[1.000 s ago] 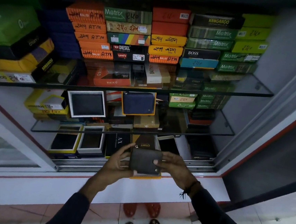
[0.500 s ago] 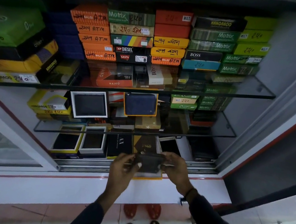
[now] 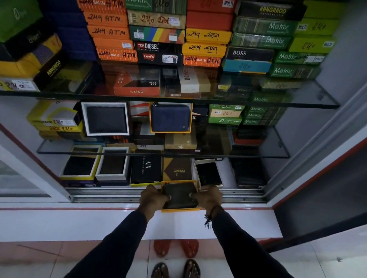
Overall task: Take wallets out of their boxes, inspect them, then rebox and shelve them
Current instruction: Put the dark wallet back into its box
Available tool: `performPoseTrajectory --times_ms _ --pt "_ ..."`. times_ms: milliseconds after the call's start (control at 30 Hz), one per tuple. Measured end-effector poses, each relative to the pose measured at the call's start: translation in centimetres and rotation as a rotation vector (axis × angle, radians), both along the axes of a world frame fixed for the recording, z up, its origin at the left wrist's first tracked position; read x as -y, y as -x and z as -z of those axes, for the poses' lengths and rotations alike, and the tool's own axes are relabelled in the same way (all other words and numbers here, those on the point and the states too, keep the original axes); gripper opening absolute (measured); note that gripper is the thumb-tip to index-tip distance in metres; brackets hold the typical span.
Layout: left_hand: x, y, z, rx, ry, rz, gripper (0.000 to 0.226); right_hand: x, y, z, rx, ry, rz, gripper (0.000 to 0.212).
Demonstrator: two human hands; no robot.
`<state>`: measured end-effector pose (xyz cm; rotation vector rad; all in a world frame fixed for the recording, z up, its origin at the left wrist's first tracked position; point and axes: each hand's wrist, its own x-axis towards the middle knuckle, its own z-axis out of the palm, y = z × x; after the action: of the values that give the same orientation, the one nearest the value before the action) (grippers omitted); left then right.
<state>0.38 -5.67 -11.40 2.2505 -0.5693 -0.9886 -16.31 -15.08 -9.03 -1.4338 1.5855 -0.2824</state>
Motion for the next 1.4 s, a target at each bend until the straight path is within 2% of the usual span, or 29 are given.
performPoseTrajectory --times_ms 33,100,167,267,400,567,700,867,933,1033,1100,1167,1267,1333,1400 --pt "0.2 -0.2 0.8 -0.008 0.013 0.019 0.046 0.2 0.3 -0.1 0.032 -0.021 -0.022 0.024" --pt "-0.3 0.4 -1.3 0.014 0.054 0.027 0.034 0.5 0.9 -0.6 0.107 -0.046 -0.015 0.02" --pt "-1.0 1.2 -3.5 0.064 0.171 0.033 0.032 0.4 2.0 -1.7 0.252 -0.043 0.028 0.018" --pt "-1.9 2.8 -8.2 0.16 0.299 0.079 0.041 -0.8 3.9 -5.1 0.462 0.046 0.144 0.032" --pt "-2.4 4.3 -13.2 0.228 0.507 0.116 0.047 -1.7 5.2 -9.6 0.612 0.197 0.217 0.027" --pt "3.1 5.2 -18.1 0.296 0.729 0.142 0.048 3.4 5.2 -14.2 0.676 0.404 0.292 0.029" --pt "9.8 5.2 -19.2 0.426 0.71 0.188 0.043 8.7 4.6 -15.6 0.706 0.469 0.33 0.026" --pt "16.1 5.5 -18.1 0.541 0.511 0.209 0.033 13.7 3.8 -14.4 0.628 0.412 0.344 0.028" --pt "17.1 5.5 -17.6 0.583 0.444 0.234 0.03 15.1 3.6 -13.3 0.552 0.369 0.318 0.039" --pt "17.1 5.7 -17.2 0.635 0.437 0.258 0.029 16.8 3.9 -11.7 0.535 0.344 0.321 0.046" --pt "15.8 5.8 -17.2 0.679 0.493 0.264 0.03 15.7 3.9 -12.5 0.531 0.395 0.33 0.04" --pt "13.7 5.9 -17.4 0.716 0.57 0.294 0.028 13.2 4.0 -14.0 0.492 0.482 0.318 0.028" --pt "9.6 6.0 -18.3 0.793 0.651 0.377 0.028 8.6 4.1 -16.3 0.342 0.708 0.165 0.014" --pt "6.8 5.8 -19.5 0.868 0.674 0.435 0.031 5.7 4.1 -18.3 0.252 0.928 0.063 0.017" --pt "4.7 4.7 -21.9 1.013 0.775 0.449 0.032 3.7 3.8 -21.0 0.208 1.173 -0.01 0.025"
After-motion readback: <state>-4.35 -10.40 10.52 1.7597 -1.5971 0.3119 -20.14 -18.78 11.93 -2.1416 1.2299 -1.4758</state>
